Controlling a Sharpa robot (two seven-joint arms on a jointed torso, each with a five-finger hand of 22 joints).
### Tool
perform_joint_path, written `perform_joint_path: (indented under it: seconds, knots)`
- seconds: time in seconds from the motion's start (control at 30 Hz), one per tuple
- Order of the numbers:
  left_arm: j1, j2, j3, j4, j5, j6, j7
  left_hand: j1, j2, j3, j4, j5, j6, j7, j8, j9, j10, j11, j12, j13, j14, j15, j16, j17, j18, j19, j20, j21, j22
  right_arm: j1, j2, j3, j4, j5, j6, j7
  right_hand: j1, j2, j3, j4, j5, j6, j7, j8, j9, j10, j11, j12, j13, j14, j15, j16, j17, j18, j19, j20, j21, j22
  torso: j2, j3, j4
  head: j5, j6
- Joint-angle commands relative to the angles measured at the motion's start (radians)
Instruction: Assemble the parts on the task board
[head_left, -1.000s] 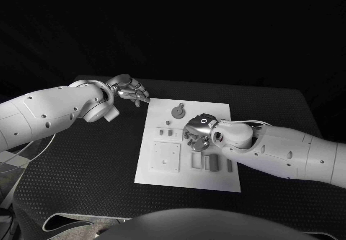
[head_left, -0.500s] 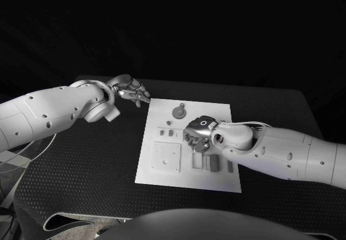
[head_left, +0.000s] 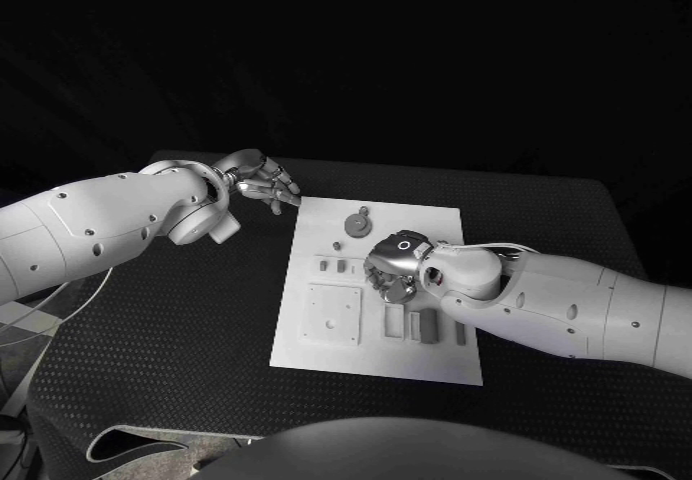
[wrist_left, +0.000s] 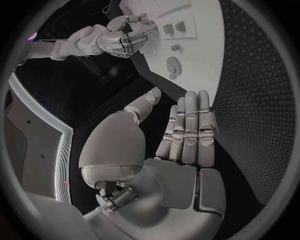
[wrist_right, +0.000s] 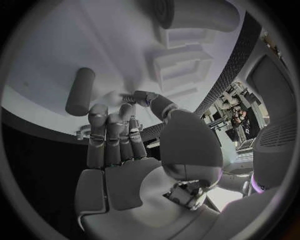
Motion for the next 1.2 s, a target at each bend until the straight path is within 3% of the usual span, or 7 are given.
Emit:
perform_joint_path:
  seconds: [0.03, 0.27, 0.57, 1.2]
  knots:
    - [0.001, 0.001, 0.000, 0.002, 0.000, 0.005, 0.008, -0.002, -0.001, -0.002, -0.002, 0.003, 0.002, 0.002, 0.000, -0.002, 0.000, 0.005, -0.006, 0.001, 0.008, -0.001, -0.006, 0.002, 0.000, 0.007, -0.002, 0.001, -0.001, -0.006, 0.001, -0.004, -0.006, -0.034, 0.007, 0.007, 0.004, 0.024, 0.001, -0.006, -0.001, 0.019, -0.006, 0.013, 0.008, 0.013, -0.011, 0.008, 0.002, 0.008, -0.013, 0.007, 0.002, 0.053, 0.012, -0.001, 0.011, 0.018, 0.000, -0.0001, -0.0001, 0.000, 0.000]
    - [0.001, 0.002, 0.000, 0.002, 0.000, 0.007, 0.007, -0.002, 0.000, -0.002, -0.002, 0.003, 0.002, 0.002, 0.000, -0.002, 0.000, 0.005, -0.006, 0.002, 0.008, -0.001, -0.006, 0.002, 0.000, 0.007, -0.002, 0.001, -0.001, -0.008, 0.004, -0.004, -0.004, -0.045, -0.007, 0.002, -0.004, 0.048, -0.005, -0.005, -0.001, 0.057, -0.022, 0.032, 0.025, 0.056, -0.028, 0.013, 0.001, 0.044, -0.026, 0.022, 0.007, 0.053, 0.036, -0.003, 0.042, 0.021, 0.000, -0.0001, -0.0002, -0.001, 0.000]
    - [0.001, 0.001, 0.000, 0.003, -0.001, 0.007, 0.005, -0.001, 0.000, -0.002, -0.003, 0.003, 0.002, 0.002, 0.000, -0.002, 0.000, 0.005, -0.006, 0.002, 0.008, -0.001, -0.007, 0.003, 0.000, 0.007, -0.002, 0.001, -0.001, -0.008, 0.006, -0.004, -0.003, -0.055, -0.004, -0.008, -0.036, 0.038, -0.025, 0.012, -0.002, 0.068, -0.029, 0.036, 0.034, 0.073, -0.034, 0.012, 0.000, 0.058, -0.031, 0.025, 0.009, 0.053, 0.044, -0.004, 0.058, 0.020, 0.000, -0.0003, -0.0002, -0.002, 0.000]
    - [0.000, 0.005, 0.000, 0.000, -0.002, 0.007, 0.007, 0.000, 0.000, -0.001, -0.004, 0.003, 0.002, 0.002, 0.000, -0.002, 0.000, 0.005, -0.007, 0.002, 0.008, -0.001, -0.008, 0.004, 0.000, 0.007, -0.002, 0.001, -0.001, -0.008, -0.001, -0.004, 0.008, -0.065, -0.050, -0.044, -0.042, 0.052, -0.021, 0.037, -0.001, 0.096, -0.044, 0.048, 0.050, 0.116, -0.049, 0.009, -0.003, 0.090, -0.044, 0.035, 0.015, 0.053, 0.061, -0.008, 0.071, 0.015, 0.000, 0.0003, -0.0001, -0.004, 0.000]
